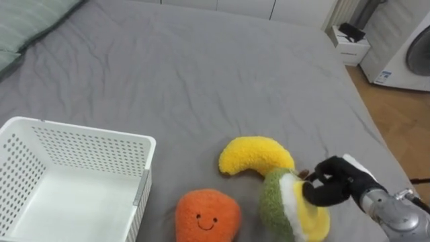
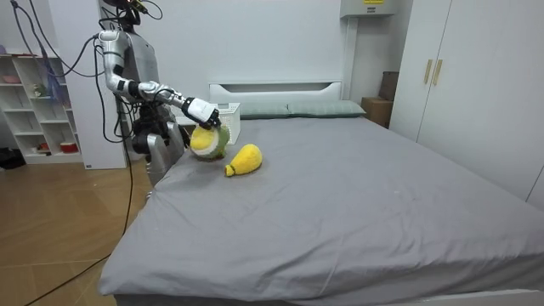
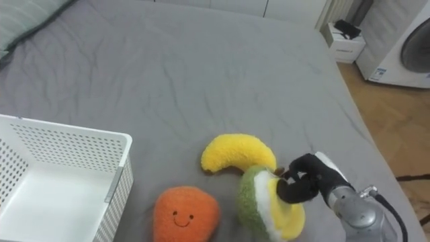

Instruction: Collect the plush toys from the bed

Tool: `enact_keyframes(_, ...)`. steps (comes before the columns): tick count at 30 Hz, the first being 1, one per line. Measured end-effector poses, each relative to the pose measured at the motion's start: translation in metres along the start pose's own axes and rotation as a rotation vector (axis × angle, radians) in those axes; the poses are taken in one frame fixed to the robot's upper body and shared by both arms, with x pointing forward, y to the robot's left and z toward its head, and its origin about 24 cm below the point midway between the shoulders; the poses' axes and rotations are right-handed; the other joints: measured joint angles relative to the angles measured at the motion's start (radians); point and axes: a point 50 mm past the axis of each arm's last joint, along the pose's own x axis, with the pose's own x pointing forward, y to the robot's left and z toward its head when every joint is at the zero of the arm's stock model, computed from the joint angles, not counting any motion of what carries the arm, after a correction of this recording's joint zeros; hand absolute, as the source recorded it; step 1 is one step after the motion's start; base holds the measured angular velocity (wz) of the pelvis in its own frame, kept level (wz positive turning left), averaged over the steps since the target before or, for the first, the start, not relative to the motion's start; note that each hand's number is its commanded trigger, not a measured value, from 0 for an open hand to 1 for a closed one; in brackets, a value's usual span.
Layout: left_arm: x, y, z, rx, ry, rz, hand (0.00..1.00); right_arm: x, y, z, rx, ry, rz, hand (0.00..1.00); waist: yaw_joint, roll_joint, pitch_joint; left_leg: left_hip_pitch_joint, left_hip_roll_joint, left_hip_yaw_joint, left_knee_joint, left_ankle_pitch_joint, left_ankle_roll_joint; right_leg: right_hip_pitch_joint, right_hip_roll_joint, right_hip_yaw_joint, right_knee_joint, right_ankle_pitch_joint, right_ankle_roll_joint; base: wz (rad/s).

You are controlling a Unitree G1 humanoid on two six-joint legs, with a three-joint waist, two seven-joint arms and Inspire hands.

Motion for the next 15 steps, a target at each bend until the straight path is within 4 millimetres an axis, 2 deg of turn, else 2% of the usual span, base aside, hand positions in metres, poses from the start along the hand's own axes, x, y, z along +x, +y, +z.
enact_keyframes(5, 0.000, -0.003, 0.005, -0.003, -0.019, -0.013, 0.00, -0.001, -0.020, 0.047, -0.041, -0.172, -0.092, 1.00, 0.003, -0.005, -0.0037, -0.032, 0.000, -0.001, 0.004, 0.002, 0.001, -0.029, -0.001, -0.006, 0.003, 0.001, -0.001, 0.02)
enact_keyframes(7, 0.000, -0.004, 0.008, 0.001, -0.029, -0.020, 0.00, -0.001, -0.024, 0.066, -0.046, -0.240, -0.118, 1.00, 0.024, -0.004, -0.0032, -0.030, 0.000, -0.001, 0.005, 0.002, 0.001, -0.029, -0.001, -0.009, 0.001, 0.001, -0.001, 0.00)
enact_keyframes(15, 0.000, -0.006, 0.015, 0.003, -0.052, -0.024, 0.00, 0.002, -0.027, 0.102, -0.068, -0.362, -0.116, 1.00, 0.082, 0.001, 0.0007, -0.045, -0.004, -0.027, 0.003, 0.003, 0.002, -0.029, -0.006, -0.047, -0.001, 0.001, -0.001, 0.09)
